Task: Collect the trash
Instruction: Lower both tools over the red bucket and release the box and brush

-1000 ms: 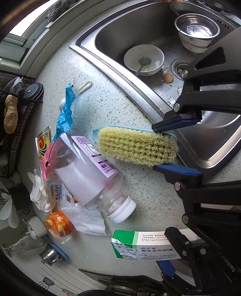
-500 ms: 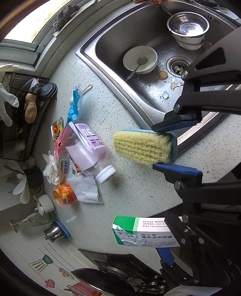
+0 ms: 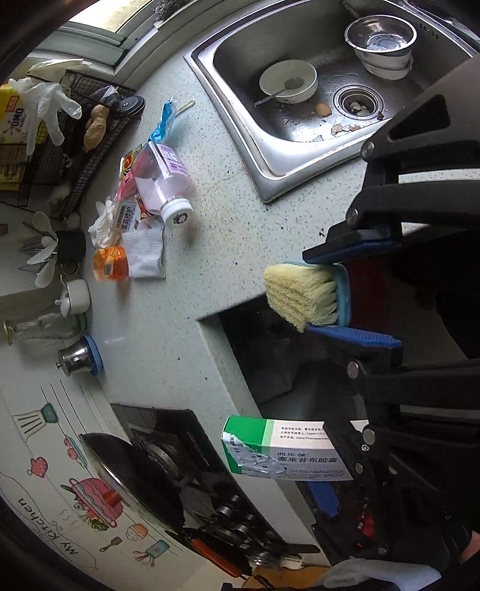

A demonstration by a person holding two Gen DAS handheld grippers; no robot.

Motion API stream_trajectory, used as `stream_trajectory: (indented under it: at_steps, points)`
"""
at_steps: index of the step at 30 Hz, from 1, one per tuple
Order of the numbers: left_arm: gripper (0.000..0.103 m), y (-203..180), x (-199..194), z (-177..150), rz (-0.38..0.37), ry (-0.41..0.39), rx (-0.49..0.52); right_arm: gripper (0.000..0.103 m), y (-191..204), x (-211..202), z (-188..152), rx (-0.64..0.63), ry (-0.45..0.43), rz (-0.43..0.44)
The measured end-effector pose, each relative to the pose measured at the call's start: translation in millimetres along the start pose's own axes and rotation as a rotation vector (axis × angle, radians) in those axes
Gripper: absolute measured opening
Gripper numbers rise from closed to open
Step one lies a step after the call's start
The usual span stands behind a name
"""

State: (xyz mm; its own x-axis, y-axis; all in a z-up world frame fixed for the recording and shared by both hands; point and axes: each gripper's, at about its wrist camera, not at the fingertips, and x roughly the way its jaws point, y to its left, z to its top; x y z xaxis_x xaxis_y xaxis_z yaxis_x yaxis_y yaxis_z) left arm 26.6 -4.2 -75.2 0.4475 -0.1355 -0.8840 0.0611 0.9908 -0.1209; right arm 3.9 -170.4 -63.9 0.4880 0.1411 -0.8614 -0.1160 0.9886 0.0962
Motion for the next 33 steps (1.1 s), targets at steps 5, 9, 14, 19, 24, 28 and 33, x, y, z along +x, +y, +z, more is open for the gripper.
stream_trajectory:
  at_steps: [5,9,14,19,24,28,33]
  points:
    - [0.059,25.5,0.5,-33.9,0.007,0.039,-0.048,0.031,25.8,5.0,-18.3,-0.062,0.035,0.027]
    - [0.059,41.2,14.5,-57.5,0.008,0.088,-0.061,0.031,40.6,19.6,-35.1,-0.086,0.075,0.031]
    - [0.059,58.5,57.0,-81.4,0.006,0.163,-0.058,0.031,48.0,59.2,-57.0,-0.090,0.152,0.020]
    - [0.059,72.4,122.2,-102.0,-0.029,0.250,-0.048,0.031,45.7,118.7,-76.0,-0.075,0.227,-0.002]
    - [0.059,79.0,205.4,-118.9,-0.065,0.286,-0.032,0.031,31.1,190.6,-95.4,-0.023,0.262,-0.004]
    - [0.059,81.6,276.4,-132.3,-0.094,0.317,-0.021,0.031,14.1,254.6,-113.5,0.027,0.279,-0.024]
    - [0.059,77.5,351.8,-151.0,-0.122,0.326,0.031,0.031,-9.7,325.1,-138.0,0.057,0.310,-0.040]
